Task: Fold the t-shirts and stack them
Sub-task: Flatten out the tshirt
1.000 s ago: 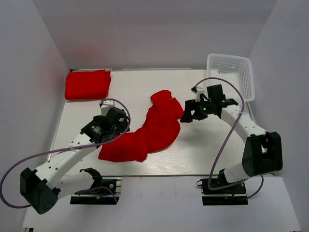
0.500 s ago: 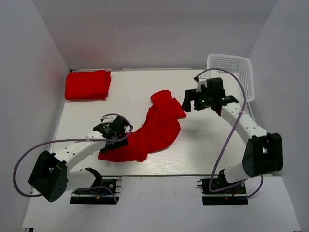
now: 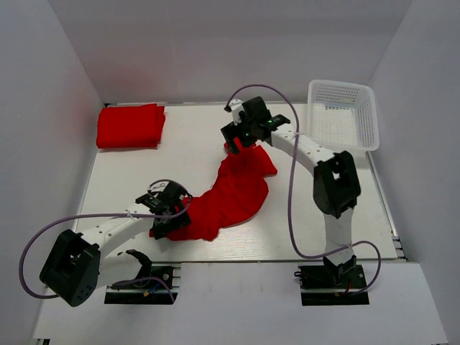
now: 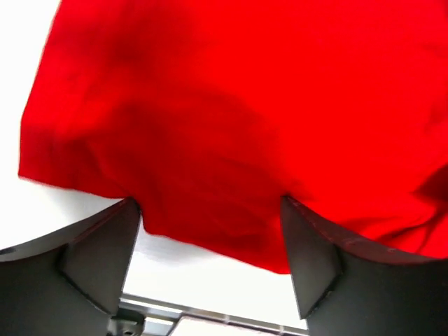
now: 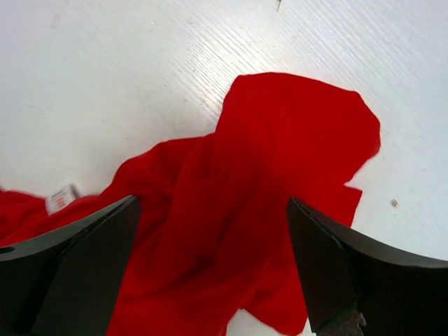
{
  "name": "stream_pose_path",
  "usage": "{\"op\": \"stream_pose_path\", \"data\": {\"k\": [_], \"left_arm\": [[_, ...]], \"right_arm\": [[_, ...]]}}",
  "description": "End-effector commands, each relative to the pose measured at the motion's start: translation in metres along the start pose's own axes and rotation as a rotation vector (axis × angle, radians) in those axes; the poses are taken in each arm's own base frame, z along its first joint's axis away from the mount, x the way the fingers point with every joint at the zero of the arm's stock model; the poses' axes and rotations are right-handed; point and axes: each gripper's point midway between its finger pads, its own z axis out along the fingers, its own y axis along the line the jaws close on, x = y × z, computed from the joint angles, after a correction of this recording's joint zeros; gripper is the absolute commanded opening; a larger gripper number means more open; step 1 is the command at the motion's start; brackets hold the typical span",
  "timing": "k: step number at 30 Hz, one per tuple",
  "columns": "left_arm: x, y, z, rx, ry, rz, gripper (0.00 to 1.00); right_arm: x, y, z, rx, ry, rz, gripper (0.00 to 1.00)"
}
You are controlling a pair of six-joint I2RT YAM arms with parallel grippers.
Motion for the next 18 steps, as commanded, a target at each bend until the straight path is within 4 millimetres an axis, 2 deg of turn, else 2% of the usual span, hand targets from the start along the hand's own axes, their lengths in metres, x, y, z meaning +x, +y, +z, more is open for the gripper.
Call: {"op": "stream_pose_path", "data": {"k": [1, 3, 4, 5, 6, 7, 8, 9, 10, 11, 12, 13, 14, 16, 17, 18], "left_arm": [[0.007, -0.024, 0.016, 0.11, 0.032, -0.026, 0.77], [0.008, -0.024, 0.02, 0.104, 0.045, -0.033, 0.67], [0.008, -0.028, 0.022, 0.131, 0.04, -0.021, 0.61], [0.01, -0.027, 0.026, 0.129, 0.041, -0.021, 0.46], [0.007, -0.031, 0.026, 0.145, 0.03, -0.024, 0.36], [0.006, -0.033, 0.029, 0.156, 0.022, -0.012, 0.24], [0.005, -0.034, 0.03, 0.151, 0.024, -0.001, 0.0], [-0.003, -0.036, 0.029, 0.144, -0.01, -0.005, 0.0], [-0.014, -0.044, 0.026, 0.152, -0.036, 0.012, 0.0], [-0.017, -0.041, 0.024, 0.126, -0.045, 0.036, 0.0], [-0.029, -0.04, 0.022, 0.099, -0.091, 0.032, 0.0], [-0.044, -0.049, 0.013, 0.104, -0.129, 0.036, 0.0], [-0.052, -0.043, 0.009, 0.062, -0.162, 0.047, 0.0], [-0.071, -0.053, -0.008, 0.097, -0.23, 0.037, 0.0], [-0.076, -0.05, -0.011, 0.087, -0.258, 0.031, 0.0], [-0.082, -0.054, -0.019, 0.105, -0.283, 0.021, 0.0]], "right_arm": [[0.003, -0.008, 0.027, 0.078, 0.069, -0.083, 0.9], [-0.005, -0.016, 0.032, 0.127, 0.073, -0.092, 0.9], [0.004, -0.018, 0.048, 0.136, 0.102, -0.091, 0.9], [0.004, -0.02, 0.051, 0.156, 0.106, -0.09, 0.88], [0.0, -0.022, 0.056, 0.166, 0.085, -0.087, 0.85], [0.007, -0.025, 0.062, 0.176, 0.1, -0.068, 0.77], [0.007, -0.025, 0.062, 0.186, 0.098, -0.058, 0.7], [0.004, -0.027, 0.064, 0.195, 0.08, -0.042, 0.63], [0.004, -0.028, 0.064, 0.195, 0.077, -0.031, 0.5], [0.005, -0.028, 0.064, 0.191, 0.077, -0.029, 0.44], [0.007, -0.03, 0.064, 0.197, 0.082, -0.022, 0.38], [0.007, -0.032, 0.062, 0.205, 0.082, -0.02, 0.34], [0.007, -0.035, 0.061, 0.209, 0.084, -0.018, 0.24], [0.009, -0.03, 0.058, 0.206, 0.09, -0.001, 0.07], [0.011, -0.032, 0.057, 0.218, 0.092, 0.015, 0.0], [0.008, -0.036, 0.049, 0.242, 0.07, 0.032, 0.0]]}}
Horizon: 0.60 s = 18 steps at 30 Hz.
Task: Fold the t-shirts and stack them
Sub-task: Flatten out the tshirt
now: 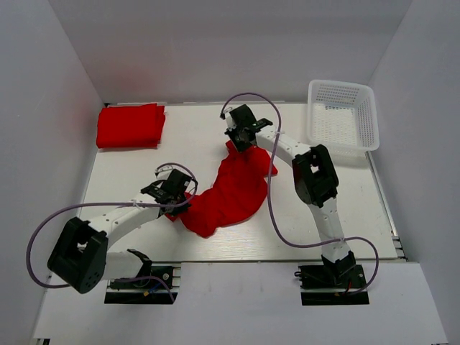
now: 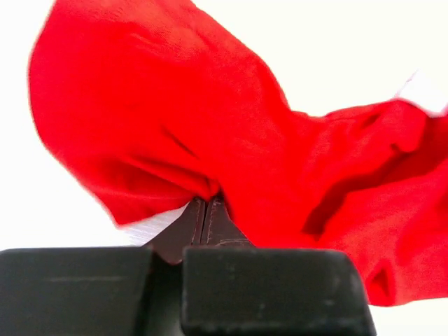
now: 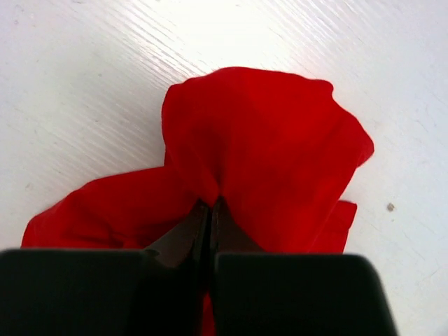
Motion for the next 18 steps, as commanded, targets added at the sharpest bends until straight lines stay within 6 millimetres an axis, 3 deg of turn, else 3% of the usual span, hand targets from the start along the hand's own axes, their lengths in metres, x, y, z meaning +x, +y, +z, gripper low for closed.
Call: {"op": "stream_pose_path", "data": {"k": [1, 5, 6, 8, 9, 10, 11, 14, 15, 18], "left_arm": [[-0.041, -0.006, -0.028, 0.022, -0.159, -0.012, 0.0], [-0.073, -0.013, -0.055, 0.07, -0.287, -0.05, 0.0], [-0.082, -0.016, -0.064, 0.08, -0.317, -0.041, 0.0], [-0.105, -0.017, -0.084, 0.088, -0.41, -0.054, 0.0], [-0.124, -0.025, -0.101, 0.101, -0.465, -0.05, 0.0], [-0.137, -0.027, -0.115, 0.108, -0.513, -0.061, 0.0], [-0.165, -0.03, -0.141, 0.104, -0.609, -0.101, 0.0], [-0.208, -0.029, -0.179, 0.043, -0.764, -0.102, 0.0], [-0.231, -0.033, -0.206, 0.055, -0.83, -0.132, 0.0], [-0.277, -0.041, -0.256, 0.032, -0.973, -0.142, 0.0]], "right_arm": [[-0.026, -0.017, -0.029, 0.071, -0.098, 0.055, 0.0], [-0.06, -0.034, -0.066, 0.117, -0.248, 0.112, 0.0], [-0.072, -0.045, -0.093, 0.146, -0.302, 0.132, 0.0], [-0.088, -0.061, -0.114, 0.205, -0.377, 0.166, 0.0], [-0.101, -0.071, -0.145, 0.234, -0.434, 0.182, 0.0], [-0.103, -0.092, -0.159, 0.302, -0.454, 0.216, 0.0], [-0.111, -0.101, -0.185, 0.329, -0.499, 0.237, 0.0], [-0.122, -0.142, -0.243, 0.422, -0.609, 0.294, 0.0], [-0.137, -0.151, -0.272, 0.442, -0.677, 0.306, 0.0], [-0.149, -0.185, -0.32, 0.521, -0.767, 0.351, 0.0]]}}
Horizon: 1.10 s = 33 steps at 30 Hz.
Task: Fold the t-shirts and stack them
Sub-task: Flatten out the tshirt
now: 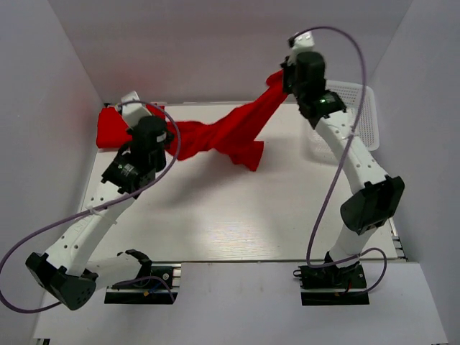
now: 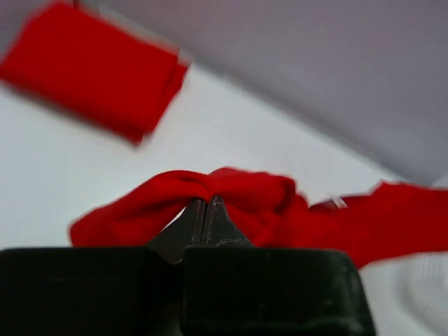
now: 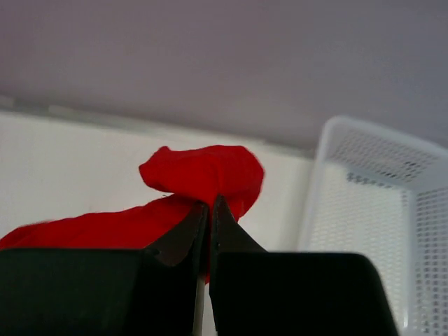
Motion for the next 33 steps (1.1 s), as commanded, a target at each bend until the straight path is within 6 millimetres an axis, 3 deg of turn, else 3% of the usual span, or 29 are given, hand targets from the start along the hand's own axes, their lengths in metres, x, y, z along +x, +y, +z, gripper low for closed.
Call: {"op": "stream_pose_path", "data": {"k": [1, 3, 5, 8, 10, 11, 13, 14, 16, 19, 22, 23, 25, 27, 28, 29, 30, 31, 33], "left_arm": [[-0.094, -0.005, -0.007, -0.07, -0.256, 0.031, 0.0], [-0.126, -0.013, -0.009, -0.084, -0.326, 0.031, 0.0], [-0.163, -0.007, -0.015, -0.142, -0.415, 0.032, 0.0], [-0.187, -0.002, -0.022, -0.181, -0.454, 0.041, 0.0], [-0.188, -0.002, -0.023, -0.168, -0.459, 0.047, 0.0], [-0.185, 0.002, -0.028, -0.156, -0.458, 0.048, 0.0], [-0.171, 0.002, -0.026, -0.118, -0.429, 0.067, 0.0], [-0.171, 0.001, -0.03, -0.085, -0.429, 0.056, 0.0], [-0.166, -0.002, -0.031, -0.058, -0.398, 0.082, 0.0], [-0.171, -0.008, -0.033, -0.028, -0.405, 0.086, 0.0], [-0.168, -0.016, -0.02, -0.031, -0.414, 0.112, 0.0], [-0.166, -0.017, -0.013, -0.043, -0.415, 0.124, 0.0], [-0.159, -0.032, 0.009, -0.053, -0.406, 0.163, 0.0], [-0.177, -0.047, 0.016, -0.043, -0.438, 0.154, 0.0], [-0.168, -0.058, 0.039, -0.054, -0.416, 0.193, 0.0], [-0.192, -0.068, 0.034, -0.045, -0.462, 0.177, 0.0], [-0.2, -0.075, 0.039, -0.032, -0.473, 0.181, 0.0], [-0.221, -0.087, 0.045, -0.024, -0.508, 0.162, 0.0], [-0.238, -0.099, 0.051, -0.014, -0.525, 0.18, 0.0]], "right_arm": [[-0.085, -0.061, -0.029, 0.142, -0.225, 0.088, 0.0], [-0.11, -0.066, -0.039, 0.121, -0.286, 0.134, 0.0], [-0.134, -0.088, -0.051, 0.139, -0.349, 0.16, 0.0], [-0.143, -0.107, -0.065, 0.146, -0.374, 0.167, 0.0], [-0.143, -0.115, -0.079, 0.145, -0.373, 0.171, 0.0], [-0.122, -0.111, -0.074, 0.122, -0.325, 0.161, 0.0], [-0.12, -0.108, -0.093, 0.069, -0.331, 0.165, 0.0], [-0.093, -0.102, -0.081, 0.033, -0.267, 0.16, 0.0], [-0.097, -0.1, -0.096, -0.004, -0.282, 0.158, 0.0], [-0.108, -0.098, -0.109, -0.026, -0.314, 0.155, 0.0], [-0.118, -0.092, -0.114, -0.067, -0.345, 0.145, 0.0], [-0.119, -0.092, -0.102, -0.069, -0.337, 0.147, 0.0], [-0.129, -0.093, -0.101, -0.069, -0.361, 0.137, 0.0], [-0.147, -0.094, -0.086, -0.089, -0.388, 0.122, 0.0], [-0.148, -0.094, -0.074, -0.094, -0.387, 0.12, 0.0], [-0.163, -0.096, -0.071, -0.093, -0.423, 0.116, 0.0], [-0.186, -0.098, -0.082, -0.086, -0.484, 0.108, 0.0], [-0.191, -0.103, -0.075, -0.068, -0.503, 0.11, 0.0], [-0.215, -0.107, -0.085, -0.058, -0.585, 0.099, 0.0]]}}
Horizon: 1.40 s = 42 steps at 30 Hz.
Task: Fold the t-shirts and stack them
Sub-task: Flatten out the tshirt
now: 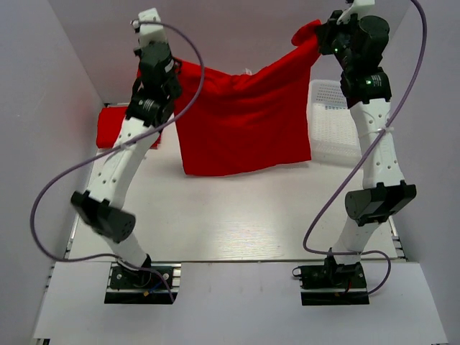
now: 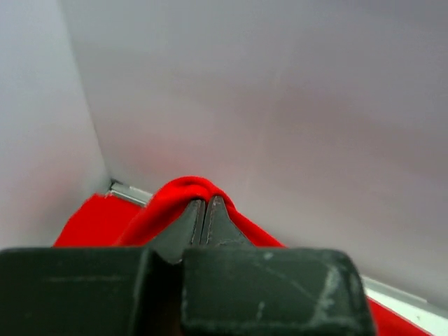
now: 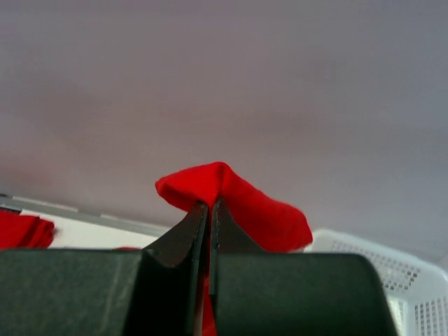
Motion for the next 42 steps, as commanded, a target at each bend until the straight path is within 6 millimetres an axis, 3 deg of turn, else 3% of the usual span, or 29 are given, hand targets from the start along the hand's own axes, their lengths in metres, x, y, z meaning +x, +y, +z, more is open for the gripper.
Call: {"op": "stream_pose_path", "data": {"k": [1, 3, 4, 6, 9, 10, 11, 12, 13, 14, 15, 16, 17, 18, 19, 20, 21, 22, 23, 24, 25, 26, 27, 29, 34, 37, 40, 41, 42], "left_arm": [[-0.108, 0.007, 0.003, 0.036, -0.189, -0.09, 0.0], [-0.108, -0.013, 0.017, 0.075, -0.194, -0.047, 0.0], [-0.134, -0.01, 0.01, 0.087, -0.246, -0.08, 0.0], [-0.143, -0.009, 0.009, 0.108, -0.267, -0.078, 0.0], [-0.152, 0.008, -0.012, 0.125, -0.281, -0.111, 0.0], [-0.12, 0.004, -0.008, 0.129, -0.221, -0.08, 0.0], [-0.132, 0.022, -0.027, 0.13, -0.235, -0.103, 0.0], [-0.125, 0.027, -0.033, 0.133, -0.221, -0.114, 0.0], [-0.079, 0.027, -0.03, 0.124, -0.137, -0.074, 0.0], [-0.066, 0.034, -0.035, 0.111, -0.113, -0.075, 0.0], [-0.067, 0.061, -0.053, 0.053, -0.106, -0.115, 0.0], [-0.008, 0.067, -0.056, 0.021, 0.015, -0.116, 0.0], [0.014, 0.077, -0.065, 0.002, 0.055, -0.119, 0.0], [0.037, 0.088, -0.075, -0.021, 0.1, -0.126, 0.0], [0.074, 0.103, -0.093, -0.029, 0.171, -0.13, 0.0], [0.111, 0.111, -0.11, -0.051, 0.278, -0.166, 0.0], [0.137, 0.114, -0.124, -0.045, 0.358, -0.193, 0.0], [0.184, 0.123, -0.141, -0.06, 0.465, -0.174, 0.08], [0.209, 0.125, -0.164, -0.049, 0.569, -0.235, 0.35], [0.25, 0.13, -0.189, -0.052, 0.703, -0.239, 0.69], [0.266, 0.136, -0.195, -0.066, 0.732, -0.211, 0.69], [0.286, 0.141, -0.211, -0.08, 0.819, -0.206, 0.89], [0.299, 0.149, -0.224, -0.108, 0.867, -0.197, 1.0], [0.311, 0.157, -0.238, -0.141, 0.935, -0.174, 1.0], [0.306, 0.148, -0.225, -0.12, 0.916, -0.152, 1.0], [0.306, 0.116, -0.198, -0.023, 0.894, -0.119, 1.0], [0.315, 0.083, -0.185, 0.083, 0.933, -0.086, 1.0], [0.312, 0.071, -0.177, 0.113, 0.933, -0.087, 1.0], [0.33, 0.058, -0.172, 0.151, 0.974, -0.049, 1.0]], "right_arm": [[-0.086, 0.0, -0.014, -0.001, -0.259, -0.055, 0.0], [-0.112, -0.002, -0.026, 0.009, -0.341, -0.072, 0.0], [-0.122, -0.004, -0.035, 0.018, -0.363, -0.096, 0.0], [-0.14, -0.001, -0.051, 0.023, -0.406, -0.106, 0.0], [-0.145, -0.004, -0.074, 0.044, -0.406, -0.154, 0.0], [-0.119, -0.004, -0.07, 0.033, -0.342, -0.162, 0.0], [-0.122, -0.002, -0.085, 0.031, -0.344, -0.172, 0.0], [-0.11, -0.003, -0.086, 0.028, -0.317, -0.168, 0.0], [-0.056, -0.005, -0.081, 0.021, -0.196, -0.15, 0.0], [-0.055, 0.006, -0.1, -0.018, -0.197, -0.143, 0.0], [-0.037, 0.007, -0.104, -0.032, -0.166, -0.116, 0.0], [0.044, 0.009, -0.109, -0.061, -0.008, -0.077, 0.0], [0.031, 0.018, -0.14, -0.07, -0.062, -0.059, 0.0], [0.088, 0.017, -0.145, -0.064, 0.042, 0.031, 0.0], [0.162, 0.017, -0.163, -0.052, 0.179, 0.083, 0.0], [0.172, 0.018, -0.178, -0.026, 0.193, 0.154, 0.0], [0.203, 0.017, -0.191, 0.014, 0.275, 0.245, 0.01], [0.243, 0.019, -0.21, 0.037, 0.358, 0.288, 0.03], [0.286, 0.022, -0.229, 0.076, 0.461, 0.385, 0.21], [0.3, 0.04, -0.247, 0.001, 0.502, 0.434, 0.48], [0.304, 0.042, -0.25, 0.011, 0.508, 0.471, 0.48], [0.316, 0.045, -0.261, 0.02, 0.556, 0.493, 0.9], [0.323, 0.056, -0.272, -0.039, 0.574, 0.516, 0.9], [0.325, 0.055, -0.28, -0.016, 0.596, 0.526, 0.9], [0.311, 0.059, -0.278, -0.072, 0.619, 0.451, 0.9], [0.322, 0.07, -0.269, -0.165, 0.676, 0.428, 0.9], [0.326, 0.071, -0.259, -0.193, 0.69, 0.378, 0.9], [0.336, 0.069, -0.251, -0.187, 0.737, 0.38, 0.9], [0.338, 0.072, -0.248, -0.197, 0.749, 0.372, 0.9]]}}
